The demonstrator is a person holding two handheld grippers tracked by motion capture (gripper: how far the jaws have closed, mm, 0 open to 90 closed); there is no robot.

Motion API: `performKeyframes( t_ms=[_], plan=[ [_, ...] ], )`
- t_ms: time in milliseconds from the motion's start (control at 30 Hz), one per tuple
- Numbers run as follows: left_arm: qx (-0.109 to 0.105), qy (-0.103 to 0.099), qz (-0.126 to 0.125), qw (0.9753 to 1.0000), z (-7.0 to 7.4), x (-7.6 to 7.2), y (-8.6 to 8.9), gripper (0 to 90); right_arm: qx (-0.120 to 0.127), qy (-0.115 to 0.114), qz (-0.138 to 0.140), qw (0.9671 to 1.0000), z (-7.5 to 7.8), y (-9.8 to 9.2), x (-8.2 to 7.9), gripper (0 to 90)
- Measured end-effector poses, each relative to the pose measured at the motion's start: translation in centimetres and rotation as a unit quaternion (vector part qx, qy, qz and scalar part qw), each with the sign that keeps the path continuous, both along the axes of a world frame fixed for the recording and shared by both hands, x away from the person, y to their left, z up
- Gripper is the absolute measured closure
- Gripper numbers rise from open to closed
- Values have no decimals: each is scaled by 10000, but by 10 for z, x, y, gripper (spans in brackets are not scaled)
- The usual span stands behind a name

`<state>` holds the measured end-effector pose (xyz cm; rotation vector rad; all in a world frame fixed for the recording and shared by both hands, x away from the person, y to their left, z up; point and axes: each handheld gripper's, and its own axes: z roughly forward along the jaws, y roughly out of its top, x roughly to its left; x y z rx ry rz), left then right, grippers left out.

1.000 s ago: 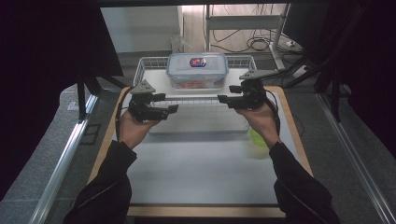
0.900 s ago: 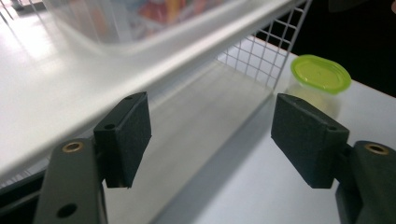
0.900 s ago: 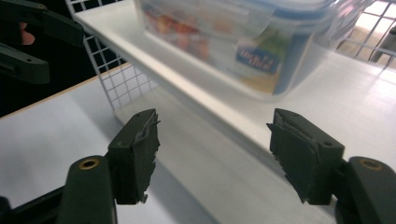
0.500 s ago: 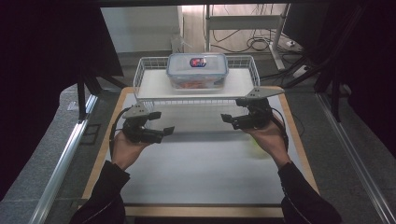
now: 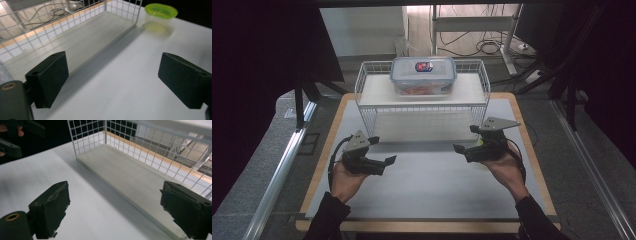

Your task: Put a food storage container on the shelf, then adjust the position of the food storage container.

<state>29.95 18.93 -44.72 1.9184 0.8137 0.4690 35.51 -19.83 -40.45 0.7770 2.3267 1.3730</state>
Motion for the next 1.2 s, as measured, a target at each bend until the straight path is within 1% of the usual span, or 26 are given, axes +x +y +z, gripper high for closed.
performKeyframes(
  t_ms=[67,100,133,233,267,367,400,533,633,733,867,967,1100,1200],
  plan=[
    [-26,-2,-6,10000,-4,-4,1,77,-37,16,-3,10000,-6,-1,-4,67],
    [-27,5,-8,10000,-6,-7,1,72,-14,15,9,10000,-8,-2,-6,65],
    [-11,4,-24,10000,-8,-9,1,67,27,-7,36,10000,-10,-3,-8,64],
    [77,-1,-49,10000,-13,-15,-1,57,39,17,30,10000,-16,-3,-14,54],
    [72,-28,-54,10000,-16,-17,-2,56,41,6,22,10000,-18,-3,-16,51],
    [-90,-50,-136,9999,-24,-24,-3,58,-4,37,-72,10000,-24,-5,-22,34],
    [-113,-65,-173,9998,-27,-26,-3,57,-2,65,-78,9999,-26,-6,-24,31],
    [-70,-100,-214,9997,-35,-34,-6,51,73,103,-104,9999,-36,-10,-32,29],
    [17,-110,-182,9998,-39,-40,-7,45,39,69,-105,9999,-44,-12,-38,29],
    [157,-51,-175,9997,-45,-46,-8,42,-43,11,-122,9999,-54,-14,-44,29],
    [511,-7,-176,9985,-53,-50,-14,46,-246,48,-148,9996,-66,-14,-47,29],
    [846,-55,-238,9961,-55,-51,-18,47,-411,60,-158,9990,-71,-13,-48,29],
    [799,-49,-234,9965,-56,-51,-18,46,-386,182,-243,9988,-73,-13,-46,28],
    [669,28,-204,9975,-57,-49,-15,47,-374,339,-355,9981,-74,-14,-43,18]
  ],
)
